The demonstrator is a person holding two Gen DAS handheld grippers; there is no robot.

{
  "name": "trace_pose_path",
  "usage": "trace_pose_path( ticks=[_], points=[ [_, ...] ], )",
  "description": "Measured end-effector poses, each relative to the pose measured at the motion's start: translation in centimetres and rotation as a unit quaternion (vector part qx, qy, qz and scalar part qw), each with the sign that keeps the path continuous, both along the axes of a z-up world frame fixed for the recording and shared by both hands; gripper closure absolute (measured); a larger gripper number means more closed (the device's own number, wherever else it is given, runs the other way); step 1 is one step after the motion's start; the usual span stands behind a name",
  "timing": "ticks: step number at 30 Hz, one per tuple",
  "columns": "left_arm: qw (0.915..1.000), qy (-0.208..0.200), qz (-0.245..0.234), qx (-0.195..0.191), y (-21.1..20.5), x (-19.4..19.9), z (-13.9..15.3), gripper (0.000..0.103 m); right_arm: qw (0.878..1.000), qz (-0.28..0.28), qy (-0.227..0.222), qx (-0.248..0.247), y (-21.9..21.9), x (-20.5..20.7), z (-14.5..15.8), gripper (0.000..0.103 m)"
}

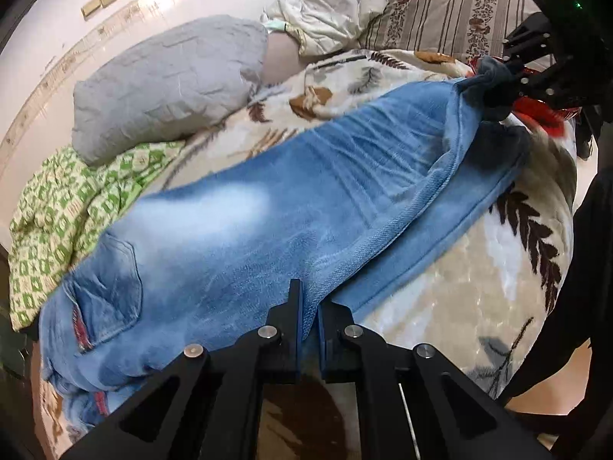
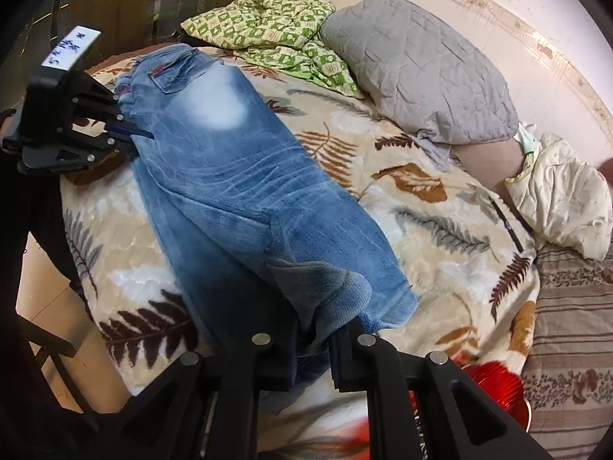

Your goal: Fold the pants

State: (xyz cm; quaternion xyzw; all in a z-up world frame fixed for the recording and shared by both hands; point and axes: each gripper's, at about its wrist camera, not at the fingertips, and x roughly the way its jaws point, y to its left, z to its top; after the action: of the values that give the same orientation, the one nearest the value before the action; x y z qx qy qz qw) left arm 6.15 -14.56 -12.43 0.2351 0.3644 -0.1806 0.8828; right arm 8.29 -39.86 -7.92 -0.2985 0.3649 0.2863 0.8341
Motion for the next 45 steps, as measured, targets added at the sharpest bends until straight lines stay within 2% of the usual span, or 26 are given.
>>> trace_pose_path(
  ticks=[2,4,5,6,8,12,16,18,19,20,22,27,30,32,37,38,40,41,45],
  points=[
    [1.0,0.002,-0.002,0.007,-0.1,0.0,-0.5,0.097,1.0,-0.009,0.005,0.003,-0.2,0.0,0.1,0.088],
    [1.0,0.006,0.002,0.005,-0.1,0.3,-0.7,0.097,1.0,-0.025,0.01,0.0,-0.4,0.0,0.6,0.076],
    [1.0,0.009,0.004,0.001,-0.1,0.5,-0.8,0.097,0.999,-0.037,0.01,-0.004,-0.6,-0.1,1.0,0.058],
    [0.9999,0.011,0.006,0.001,-0.1,0.8,-0.9,0.097,0.999,-0.051,0.007,-0.006,-0.9,-0.2,1.5,0.028],
    [0.9999,0.014,0.007,0.0,-0.2,1.0,-1.0,0.097,0.998,-0.066,-0.012,-0.005,-1.5,-0.9,2.8,0.012],
    [0.9999,0.014,0.003,0.001,-0.4,1.1,-1.3,0.097,0.995,-0.098,-0.011,0.018,-2.5,-1.9,5.7,0.011],
    [0.9998,0.019,0.0,-0.012,0.0,0.9,-1.1,0.096,0.988,-0.135,0.004,0.079,-2.7,-1.6,8.3,0.009],
    [0.9995,0.021,0.0,-0.023,0.3,0.7,-0.7,0.085,0.981,-0.157,0.011,0.115,-2.0,-1.0,9.1,0.007],
    [0.9993,0.023,-0.001,-0.029,0.5,0.6,-0.4,0.064,0.976,-0.175,0.015,0.129,-1.4,-0.4,9.2,0.007],
    [0.9993,0.019,0.001,-0.033,0.6,0.4,-0.1,0.033,0.971,-0.193,0.016,0.138,-1.0,0.0,9.2,0.007],
    [0.999,0.006,0.006,-0.044,1.1,-0.1,0.8,0.01,0.963,-0.226,0.026,0.146,-0.1,0.9,8.6,0.006],
    [0.9972,-0.016,0.01,-0.072,2.7,-1.5,3.7,0.01,0.938,-0.297,0.042,0.175,1.9,2.1,5.7,0.006],
    [0.9954,-0.015,0.038,-0.087,4.1,-0.9,4.8,0.009,0.929,-0.307,0.038,0.204,2.8,2.0,3.9,0.006],
    [0.9931,-0.004,0.057,-0.102,5.1,-0.1,5.1,0.009,0.928,-0.313,0.037,0.199,3.3,2.1,2.2,0.007],
    [0.9878,0.003,0.085,-0.13,7.5,0.3,5.2,0.009,0.914,-0.36,0.072,0.171,2.4,2.4,-3.6,0.007],
    [0.987,0.004,0.093,-0.131,8.0,0.2,5.1,0.009,0.916,-0.363,0.071,0.158,2.3,2.2,-4.6,0.006],
    [0.9848,0.01,0.11,-0.134,8.9,0.0,4.9,0.009,0.931,-0.343,0.033,0.121,3.4,1.4,-5.3,0.006],
    [0.9829,0.011,0.12,-0.139,9.6,-0.3,4.8,0.009,0.934,-0.341,0.022,0.104,4.0,1.2,-5.3,0.005],
    [0.9751,0.014,0.169,-0.143,13.2,-1.5,4.6,0.006,0.927,-0.35,0.055,0.121,3.6,1.7,-3.9,0.003]
  ],
)
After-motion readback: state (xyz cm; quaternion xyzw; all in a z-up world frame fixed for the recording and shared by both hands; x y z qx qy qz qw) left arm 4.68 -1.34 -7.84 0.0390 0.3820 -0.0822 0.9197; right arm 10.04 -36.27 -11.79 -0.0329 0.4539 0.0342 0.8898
